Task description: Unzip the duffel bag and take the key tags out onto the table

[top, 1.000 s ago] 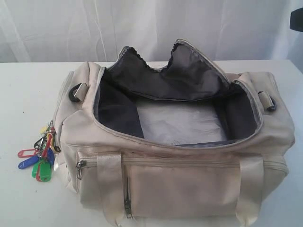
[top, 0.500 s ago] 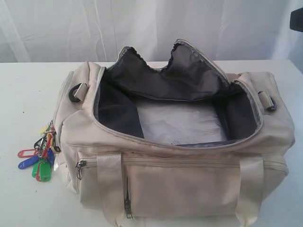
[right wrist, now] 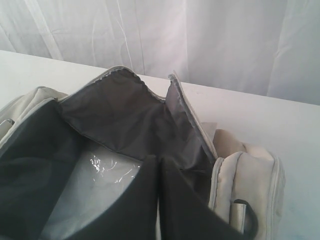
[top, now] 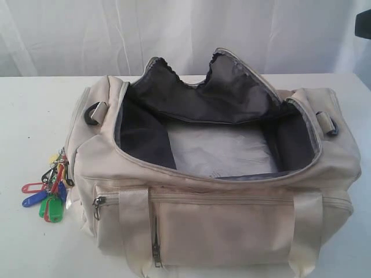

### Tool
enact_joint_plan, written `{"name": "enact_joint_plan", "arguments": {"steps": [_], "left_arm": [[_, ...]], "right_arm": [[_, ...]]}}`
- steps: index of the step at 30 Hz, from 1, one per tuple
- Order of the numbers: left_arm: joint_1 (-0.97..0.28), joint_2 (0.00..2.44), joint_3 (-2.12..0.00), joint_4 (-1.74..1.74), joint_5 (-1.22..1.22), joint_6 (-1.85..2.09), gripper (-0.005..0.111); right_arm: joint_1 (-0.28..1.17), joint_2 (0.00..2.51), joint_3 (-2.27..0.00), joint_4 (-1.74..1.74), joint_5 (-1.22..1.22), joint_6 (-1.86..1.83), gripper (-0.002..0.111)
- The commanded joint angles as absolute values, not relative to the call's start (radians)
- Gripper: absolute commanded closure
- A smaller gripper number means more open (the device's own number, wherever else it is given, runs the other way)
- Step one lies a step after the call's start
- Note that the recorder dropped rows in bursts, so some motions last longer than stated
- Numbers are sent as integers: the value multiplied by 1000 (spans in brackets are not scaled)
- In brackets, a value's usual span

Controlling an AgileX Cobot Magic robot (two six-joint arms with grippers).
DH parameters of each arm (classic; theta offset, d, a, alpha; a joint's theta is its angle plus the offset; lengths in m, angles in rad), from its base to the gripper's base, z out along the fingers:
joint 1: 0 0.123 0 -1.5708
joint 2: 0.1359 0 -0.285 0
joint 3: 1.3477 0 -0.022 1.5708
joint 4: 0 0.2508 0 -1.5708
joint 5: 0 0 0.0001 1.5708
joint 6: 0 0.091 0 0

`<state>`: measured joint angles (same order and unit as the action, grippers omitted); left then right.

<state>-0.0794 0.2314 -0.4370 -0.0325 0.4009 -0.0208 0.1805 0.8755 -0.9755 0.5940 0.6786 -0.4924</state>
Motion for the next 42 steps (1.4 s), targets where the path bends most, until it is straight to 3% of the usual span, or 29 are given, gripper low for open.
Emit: {"name": "enact_joint_plan", "arguments": {"steps": [1,6,11,18,42], "left_arm": [[9,105,-276,-41,300,-22,107],[50,0,-4,-41,302,-22,107],[41,0,0,-40,227,-20,107],[-93,0,0,-45,227,-34,107],[-92,0,0,-45,226,-23,107]], "right_arm": [[178,869,-972,601,668,-492,108],[178,869,-972,601,668,-492,108],[178,869,-972,601,675,-492,108],[178,869,-972,601,675,-492,108],[178,869,-972,601,675,-492,108]]}}
